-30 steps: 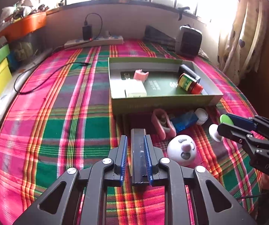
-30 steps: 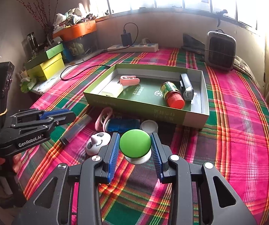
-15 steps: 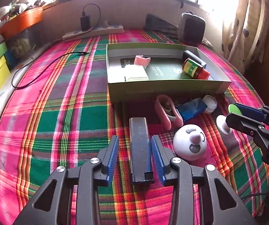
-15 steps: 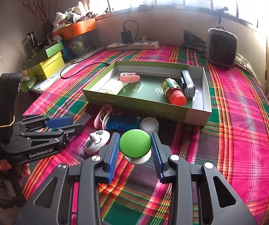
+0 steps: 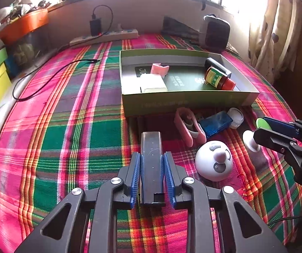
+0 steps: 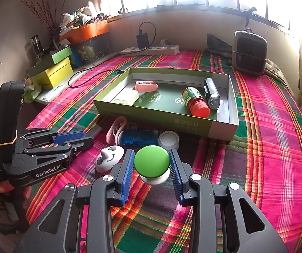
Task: Organize rigid objects
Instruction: 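Carry the silver-black bar and green-topped knob over the green box tray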
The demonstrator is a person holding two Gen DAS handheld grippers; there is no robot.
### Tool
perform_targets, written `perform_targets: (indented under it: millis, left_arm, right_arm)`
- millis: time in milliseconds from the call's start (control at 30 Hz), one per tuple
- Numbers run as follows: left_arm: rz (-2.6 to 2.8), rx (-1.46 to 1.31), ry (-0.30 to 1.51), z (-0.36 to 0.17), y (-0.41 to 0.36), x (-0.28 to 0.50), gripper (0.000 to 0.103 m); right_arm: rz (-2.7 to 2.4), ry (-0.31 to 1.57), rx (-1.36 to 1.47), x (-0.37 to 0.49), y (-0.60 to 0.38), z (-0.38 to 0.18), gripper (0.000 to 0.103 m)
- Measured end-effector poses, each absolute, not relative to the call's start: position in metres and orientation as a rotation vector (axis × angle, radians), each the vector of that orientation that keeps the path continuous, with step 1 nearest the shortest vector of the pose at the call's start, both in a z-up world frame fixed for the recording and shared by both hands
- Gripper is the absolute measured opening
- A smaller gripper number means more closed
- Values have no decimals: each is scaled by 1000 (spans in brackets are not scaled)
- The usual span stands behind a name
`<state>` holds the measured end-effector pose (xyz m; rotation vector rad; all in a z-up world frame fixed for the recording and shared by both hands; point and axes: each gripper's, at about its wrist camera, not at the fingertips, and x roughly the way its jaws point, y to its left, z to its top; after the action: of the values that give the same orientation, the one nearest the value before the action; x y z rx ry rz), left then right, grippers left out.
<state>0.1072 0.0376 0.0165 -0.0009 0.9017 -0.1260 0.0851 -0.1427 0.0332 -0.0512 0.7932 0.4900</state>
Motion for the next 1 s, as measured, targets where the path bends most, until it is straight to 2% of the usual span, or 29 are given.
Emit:
perform_targets:
  millis: [467, 1000]
  left_arm:
    - [-143, -14, 828, 50, 43, 106, 22]
    - [-178, -47, 808, 71, 47, 152, 22]
  right_arm:
    - [485, 764, -45, 89, -145, 49, 35]
    - [497, 740, -67, 129, -130, 73, 35]
